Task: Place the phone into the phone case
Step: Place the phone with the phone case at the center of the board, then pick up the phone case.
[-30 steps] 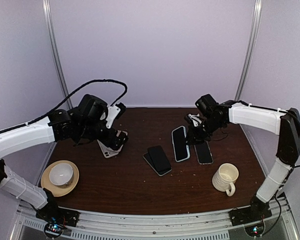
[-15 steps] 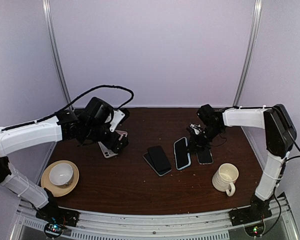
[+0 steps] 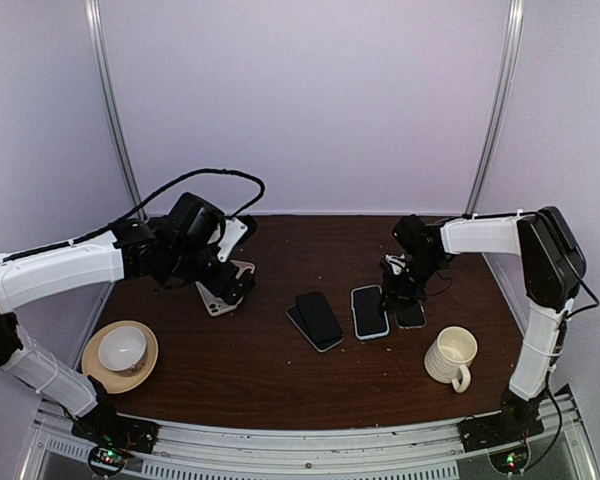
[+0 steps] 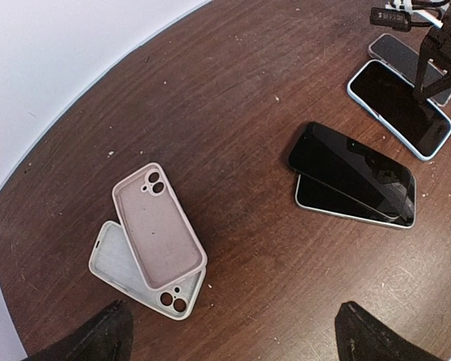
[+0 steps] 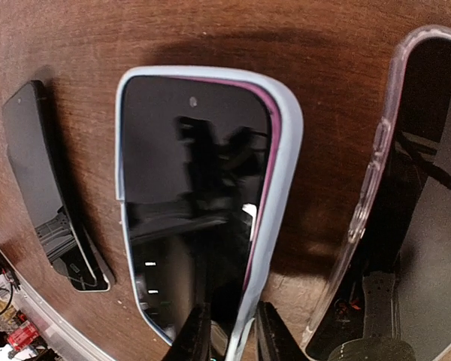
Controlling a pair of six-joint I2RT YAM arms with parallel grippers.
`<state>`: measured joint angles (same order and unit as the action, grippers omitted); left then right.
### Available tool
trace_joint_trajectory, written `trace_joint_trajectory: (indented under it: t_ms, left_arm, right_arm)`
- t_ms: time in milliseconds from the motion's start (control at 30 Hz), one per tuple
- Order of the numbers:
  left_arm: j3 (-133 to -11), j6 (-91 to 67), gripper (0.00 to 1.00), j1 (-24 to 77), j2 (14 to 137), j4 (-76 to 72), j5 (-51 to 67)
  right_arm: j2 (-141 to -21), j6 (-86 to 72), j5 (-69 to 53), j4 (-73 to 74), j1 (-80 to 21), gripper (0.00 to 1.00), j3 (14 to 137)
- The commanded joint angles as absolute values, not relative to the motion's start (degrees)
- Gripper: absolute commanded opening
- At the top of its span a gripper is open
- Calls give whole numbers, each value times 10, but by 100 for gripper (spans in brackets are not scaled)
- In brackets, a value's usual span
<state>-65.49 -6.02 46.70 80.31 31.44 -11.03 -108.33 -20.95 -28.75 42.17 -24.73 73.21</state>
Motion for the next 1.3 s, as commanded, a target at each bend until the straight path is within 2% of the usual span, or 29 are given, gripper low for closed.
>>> trace_joint_trajectory:
  t_ms: [0,167,367,600,633,667,733,833,1000,1067,1200,1267]
  left_arm:
    - [-656,-59,97,461,801,296,-95]
    - [-654,-58,98,461,797,296,-99]
    - [-653,-55,97,460,795,296,-96]
    - [-650,-53,98,455,796,297,-85]
    - [-652,-54,98,454,798,298,-82]
    - [-652,-54,98,453,799,300,-80]
    - [-652,-54,98,450,799,301,-76]
    - [-653,-62,98,430,803,299,-52]
    - [-698,-123,98,322,867,336,74]
    - [-725,-156,91,257,909,347,130]
    - [-812,-178,59,214,1010,399,143]
    - [-851,-162,57,214,1051,412,122]
  right_arm:
    - [-1101,-203,-259,430,-253,23,744]
    - [-1108,-209,-257,430,-257,29,758]
    - [-1105,-210,-241,444,-267,31,773]
    - [-1060,-186,-92,523,-328,36,832]
    - [-1052,-187,-52,532,-344,41,839]
    - [-1050,-188,-2,541,-364,51,848]
    - [-1052,-187,92,564,-406,96,870]
    - [-1055,-199,182,569,-451,100,896]
    - [-1021,-217,143,478,-458,99,859]
    - [-1016,-222,133,462,-458,99,849]
    - [-1012,-224,126,464,-460,99,843]
    - [-1007,-219,125,464,-462,99,836]
